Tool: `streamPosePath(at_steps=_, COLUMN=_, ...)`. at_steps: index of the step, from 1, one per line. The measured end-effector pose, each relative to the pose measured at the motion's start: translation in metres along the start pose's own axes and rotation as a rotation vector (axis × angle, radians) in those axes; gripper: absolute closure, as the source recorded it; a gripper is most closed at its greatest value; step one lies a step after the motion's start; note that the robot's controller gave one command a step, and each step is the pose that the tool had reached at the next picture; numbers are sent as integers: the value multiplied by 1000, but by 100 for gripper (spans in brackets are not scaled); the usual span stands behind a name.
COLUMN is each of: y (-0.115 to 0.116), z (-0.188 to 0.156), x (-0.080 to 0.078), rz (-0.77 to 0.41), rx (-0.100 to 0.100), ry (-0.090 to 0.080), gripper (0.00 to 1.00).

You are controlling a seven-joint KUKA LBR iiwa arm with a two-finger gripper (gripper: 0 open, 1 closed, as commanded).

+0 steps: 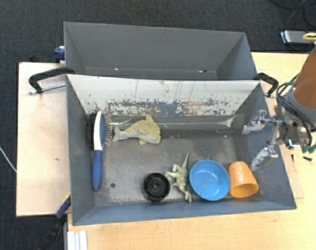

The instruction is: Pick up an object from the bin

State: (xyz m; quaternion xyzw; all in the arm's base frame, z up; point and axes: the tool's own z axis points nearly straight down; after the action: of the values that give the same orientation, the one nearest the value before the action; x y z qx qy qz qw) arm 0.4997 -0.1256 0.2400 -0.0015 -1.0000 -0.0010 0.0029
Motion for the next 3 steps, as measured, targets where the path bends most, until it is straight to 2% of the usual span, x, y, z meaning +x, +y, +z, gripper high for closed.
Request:
streamPosePath(at_steps=1, y=67, z=158, x=-10, rz=429, rx=-1, ry=-11, gripper=0)
streamPosePath(at_steps=2, y=91, z=139, x=1, rz=419, rx=-2, ry=-8, gripper=0)
streamPosePath(at_steps=3, y=79, z=140, x=5, rz=348, rx=1, ry=-6, gripper=0)
